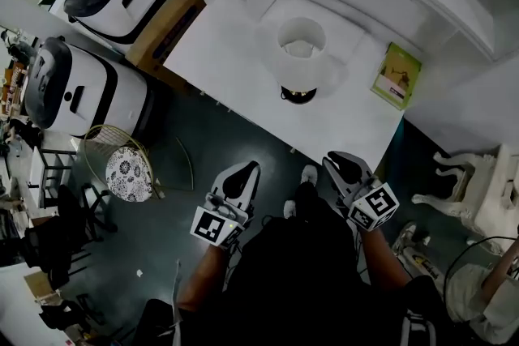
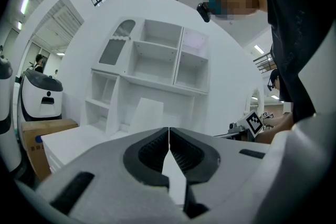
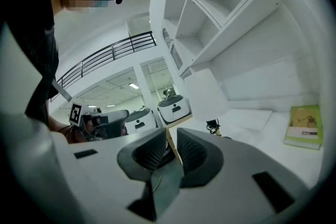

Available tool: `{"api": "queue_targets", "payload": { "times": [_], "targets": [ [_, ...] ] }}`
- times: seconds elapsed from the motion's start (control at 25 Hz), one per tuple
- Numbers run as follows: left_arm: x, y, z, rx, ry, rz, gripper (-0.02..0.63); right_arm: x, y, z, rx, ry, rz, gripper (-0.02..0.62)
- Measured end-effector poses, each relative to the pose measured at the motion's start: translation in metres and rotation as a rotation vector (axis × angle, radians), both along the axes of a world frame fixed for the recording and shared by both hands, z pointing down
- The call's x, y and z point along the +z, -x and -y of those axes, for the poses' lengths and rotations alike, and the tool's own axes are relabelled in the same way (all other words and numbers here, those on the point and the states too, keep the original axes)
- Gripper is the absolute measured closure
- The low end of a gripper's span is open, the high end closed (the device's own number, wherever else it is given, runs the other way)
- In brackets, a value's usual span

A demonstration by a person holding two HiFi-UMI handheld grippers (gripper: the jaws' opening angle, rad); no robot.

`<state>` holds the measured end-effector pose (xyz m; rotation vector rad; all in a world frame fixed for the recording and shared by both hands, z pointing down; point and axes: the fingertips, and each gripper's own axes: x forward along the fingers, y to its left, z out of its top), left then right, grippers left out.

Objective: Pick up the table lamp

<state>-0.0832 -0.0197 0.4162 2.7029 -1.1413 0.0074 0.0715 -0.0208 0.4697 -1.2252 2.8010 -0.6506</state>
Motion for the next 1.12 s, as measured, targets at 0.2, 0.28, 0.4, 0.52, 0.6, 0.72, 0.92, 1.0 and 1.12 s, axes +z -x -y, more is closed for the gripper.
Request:
{"api": "queue_targets", "payload": {
  "times": [0.2, 0.28, 0.4, 0.52, 0.6, 0.72, 0.92, 1.0, 1.12],
  "targets": [
    [0.000, -0.015, 0.031, -0.003, 0.001, 0.018, 0.586, 0.007, -0.005, 0.034, -0.037, -0.005, -0.002, 0.518],
    [0.002, -0.018, 0.041, -0.009, 0.007, 0.024, 0.586, 0.012, -0.007, 0.046, -0.049, -0.001, -0.004, 0.518],
    [0.003, -0.023, 0.055, -0.021, 0.014, 0.030, 0.586, 0.019, -0.011, 0.062, -0.062, 0.009, 0.001, 0.518],
    [0.002, -0.025, 0.065, -0.034, 0.009, 0.037, 0.586, 0.024, -0.015, 0.073, -0.074, 0.013, -0.014, 0.518],
    [0.001, -0.025, 0.069, -0.040, 0.000, 0.038, 0.586, 0.028, -0.017, 0.078, -0.074, 0.014, -0.020, 0.518],
    [0.003, -0.025, 0.075, -0.049, 0.000, 0.032, 0.586, 0.031, -0.018, 0.082, -0.085, 0.007, -0.050, 0.518],
    [0.008, -0.029, 0.081, -0.037, -0.021, 0.081, 0.586, 0.033, -0.016, 0.088, -0.106, -0.005, -0.080, 0.518],
    [0.013, -0.031, 0.084, -0.025, -0.019, 0.096, 0.587, 0.039, -0.015, 0.094, -0.101, -0.007, -0.104, 0.518],
    [0.018, -0.031, 0.090, -0.021, -0.001, 0.074, 0.586, 0.046, -0.014, 0.104, -0.078, -0.036, -0.134, 0.517]
  ]
}}
